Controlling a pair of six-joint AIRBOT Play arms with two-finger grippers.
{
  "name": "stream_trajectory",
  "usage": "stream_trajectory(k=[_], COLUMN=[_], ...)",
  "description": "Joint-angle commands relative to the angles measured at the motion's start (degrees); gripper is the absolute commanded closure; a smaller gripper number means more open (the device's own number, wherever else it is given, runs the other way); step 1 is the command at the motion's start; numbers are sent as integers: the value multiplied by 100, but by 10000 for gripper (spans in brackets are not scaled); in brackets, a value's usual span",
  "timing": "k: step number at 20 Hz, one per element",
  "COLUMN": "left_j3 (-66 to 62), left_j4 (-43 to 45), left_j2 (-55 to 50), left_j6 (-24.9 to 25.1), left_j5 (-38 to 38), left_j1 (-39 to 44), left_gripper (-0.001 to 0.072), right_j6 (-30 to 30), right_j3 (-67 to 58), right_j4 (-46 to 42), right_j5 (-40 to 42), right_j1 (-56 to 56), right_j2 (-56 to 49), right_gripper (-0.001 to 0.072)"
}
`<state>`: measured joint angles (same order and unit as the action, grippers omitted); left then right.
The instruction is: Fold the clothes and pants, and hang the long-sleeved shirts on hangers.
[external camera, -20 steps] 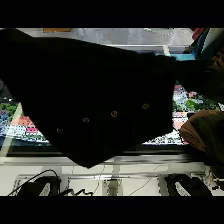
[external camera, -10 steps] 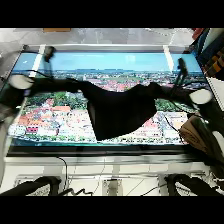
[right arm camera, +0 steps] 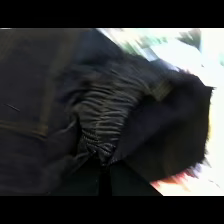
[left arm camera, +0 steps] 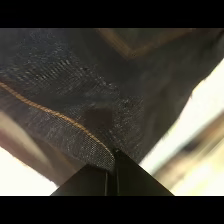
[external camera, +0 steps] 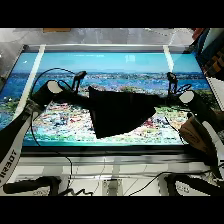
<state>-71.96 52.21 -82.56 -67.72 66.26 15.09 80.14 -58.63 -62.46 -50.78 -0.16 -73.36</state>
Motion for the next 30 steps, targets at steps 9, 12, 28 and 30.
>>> stream_trajectory(k=[9,12,28,30], left_j3=[1248,1353,1187,1187], left_j4=[535,33,-278,-280], left_j2=[-50,-111,-98,-98], left_j6=[-1355,-1349,-1329,-1329], left_j5=[323,-85,-498,-496], left_j1=[789,789,492,492], left_gripper=[681,139,-11,-11], right_j6=[-199,-308,-1639,-1685], right_j3=[-22,-35,-1523,-1526], right_j4=[-881,-872,1213,1405], right_j5=[-1751,-1257,-2474,-2201], right_j1=[-330,-330,-1971,-1893], right_j2=[-299,-310,-2566,-2763], right_gripper=[671,99,46,21])
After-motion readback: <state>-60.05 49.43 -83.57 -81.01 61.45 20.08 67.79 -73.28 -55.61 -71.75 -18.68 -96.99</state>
